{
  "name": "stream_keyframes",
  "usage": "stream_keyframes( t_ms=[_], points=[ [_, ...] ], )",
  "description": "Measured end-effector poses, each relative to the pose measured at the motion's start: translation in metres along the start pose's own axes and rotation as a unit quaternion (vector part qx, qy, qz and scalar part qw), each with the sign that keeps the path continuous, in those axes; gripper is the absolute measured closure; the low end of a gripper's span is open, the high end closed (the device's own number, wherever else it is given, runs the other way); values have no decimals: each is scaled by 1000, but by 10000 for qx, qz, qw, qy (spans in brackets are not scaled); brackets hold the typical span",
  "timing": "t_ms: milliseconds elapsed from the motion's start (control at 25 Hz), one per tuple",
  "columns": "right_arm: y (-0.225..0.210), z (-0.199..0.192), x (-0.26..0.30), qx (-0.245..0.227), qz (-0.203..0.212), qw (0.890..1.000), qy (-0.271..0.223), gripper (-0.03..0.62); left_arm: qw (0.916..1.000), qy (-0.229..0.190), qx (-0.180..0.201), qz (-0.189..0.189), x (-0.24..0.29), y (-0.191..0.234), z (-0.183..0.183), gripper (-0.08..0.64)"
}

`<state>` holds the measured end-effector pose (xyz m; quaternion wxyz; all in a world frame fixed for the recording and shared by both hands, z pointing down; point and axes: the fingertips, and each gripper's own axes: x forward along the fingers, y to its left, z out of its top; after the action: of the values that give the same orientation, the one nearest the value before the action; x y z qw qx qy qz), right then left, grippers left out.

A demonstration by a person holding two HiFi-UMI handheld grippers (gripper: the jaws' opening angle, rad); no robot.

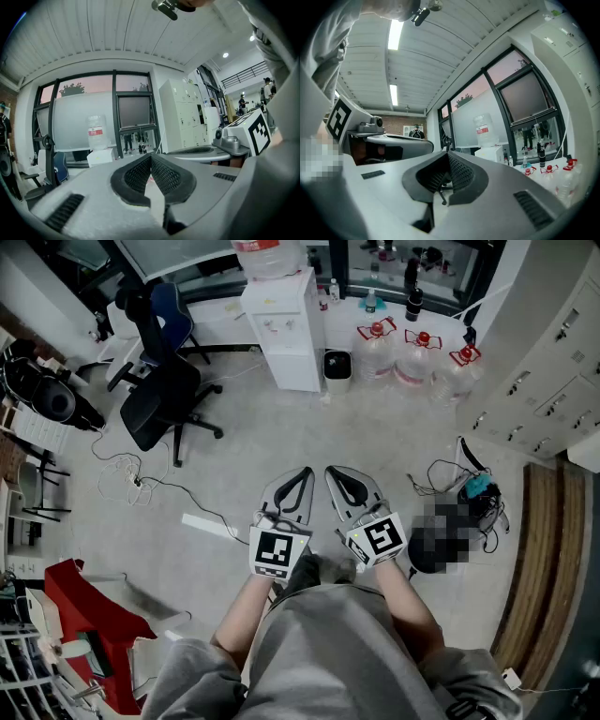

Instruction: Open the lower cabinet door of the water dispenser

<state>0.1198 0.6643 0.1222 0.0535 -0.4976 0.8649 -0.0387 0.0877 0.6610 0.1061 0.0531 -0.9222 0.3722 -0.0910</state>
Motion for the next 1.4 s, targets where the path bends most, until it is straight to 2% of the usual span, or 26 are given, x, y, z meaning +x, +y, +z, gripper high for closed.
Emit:
stream_keyframes(
  t_ms=[200,440,800,960,1120,1400],
  points=[
    [-1,-4,1,-27,15,10000,33,581,9994,24,-295,154,-3,12,-7,551],
    [12,-8,23,67,75,9999,72,580,9989,69,-406,213,-11,41,-17,551],
    [29,-23,76,57,-25,9997,244,580,9974,93,-721,6,-16,98,-43,551],
    [37,-33,105,83,-162,9993,331,580,9950,146,-989,-12,-17,133,-60,551],
    [54,-38,134,51,-129,9990,416,580,9938,-18,-1110,-33,-23,164,-62,551],
    [63,-47,161,-9,-101,9982,587,580,9920,32,-1257,-121,-18,189,-76,551]
  ],
)
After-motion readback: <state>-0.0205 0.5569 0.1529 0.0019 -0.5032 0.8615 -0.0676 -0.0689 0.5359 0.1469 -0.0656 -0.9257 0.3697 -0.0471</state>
